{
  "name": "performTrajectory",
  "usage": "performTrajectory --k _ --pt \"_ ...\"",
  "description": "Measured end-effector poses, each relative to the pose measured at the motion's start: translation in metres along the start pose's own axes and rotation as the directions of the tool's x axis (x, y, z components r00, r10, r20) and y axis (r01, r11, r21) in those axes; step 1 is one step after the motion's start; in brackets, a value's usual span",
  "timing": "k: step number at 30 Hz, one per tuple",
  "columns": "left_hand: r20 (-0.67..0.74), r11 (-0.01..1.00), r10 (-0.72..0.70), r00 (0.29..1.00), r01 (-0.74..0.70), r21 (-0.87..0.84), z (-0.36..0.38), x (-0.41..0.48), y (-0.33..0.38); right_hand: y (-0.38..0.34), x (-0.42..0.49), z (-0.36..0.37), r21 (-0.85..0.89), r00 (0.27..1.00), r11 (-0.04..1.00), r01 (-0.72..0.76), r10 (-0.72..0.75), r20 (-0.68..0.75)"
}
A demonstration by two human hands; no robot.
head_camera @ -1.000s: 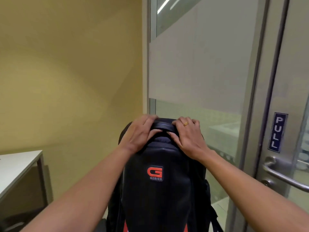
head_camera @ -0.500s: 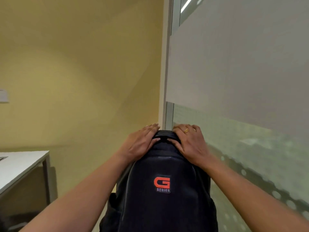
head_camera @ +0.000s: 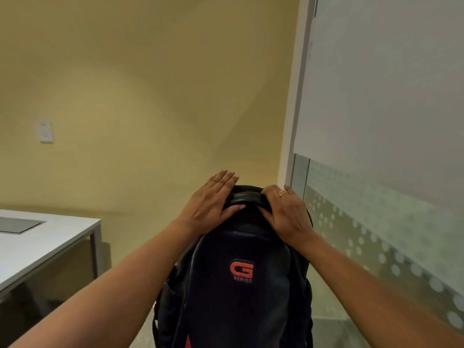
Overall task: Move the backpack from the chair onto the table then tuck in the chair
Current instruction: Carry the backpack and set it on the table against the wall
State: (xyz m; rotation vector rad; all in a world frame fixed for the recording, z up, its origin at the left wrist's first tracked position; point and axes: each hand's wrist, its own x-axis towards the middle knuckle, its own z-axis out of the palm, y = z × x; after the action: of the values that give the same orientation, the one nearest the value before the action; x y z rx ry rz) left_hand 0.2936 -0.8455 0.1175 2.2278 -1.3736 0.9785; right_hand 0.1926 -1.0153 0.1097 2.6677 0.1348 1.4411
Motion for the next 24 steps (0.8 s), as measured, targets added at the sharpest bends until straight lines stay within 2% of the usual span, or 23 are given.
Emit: performTrajectory --k 6,10,14,19,24 --pt "0.173 0.997 -0.081 0.982 0.08 0.012 0.074 0.042 -0.076 0.042 0.051 0.109 0.001 0.991 0.991 0.132 -0.132 0.037" --pt "0.156 0.988 -0.152 0.976 0.147 0.046 0.107 0.067 -0.123 0.059 0.092 0.17 0.005 0.976 0.985 0.175 -0.174 0.131" --pt "0.132 0.978 -0.188 0.973 0.173 0.116 0.132 0.088 -0.166 0.072 0.127 0.225 0.049 0.967 0.98 0.194 -0.199 0.157" --pt "0.15 0.954 -0.243 0.958 0.207 0.218 0.159 0.101 -0.227 0.075 0.166 0.304 0.114 0.961 0.961 0.253 -0.263 0.086" --pt "0.131 0.895 -0.355 0.926 0.295 0.335 0.175 0.105 -0.294 0.061 0.214 0.386 0.214 0.936 0.916 0.34 -0.351 0.017"
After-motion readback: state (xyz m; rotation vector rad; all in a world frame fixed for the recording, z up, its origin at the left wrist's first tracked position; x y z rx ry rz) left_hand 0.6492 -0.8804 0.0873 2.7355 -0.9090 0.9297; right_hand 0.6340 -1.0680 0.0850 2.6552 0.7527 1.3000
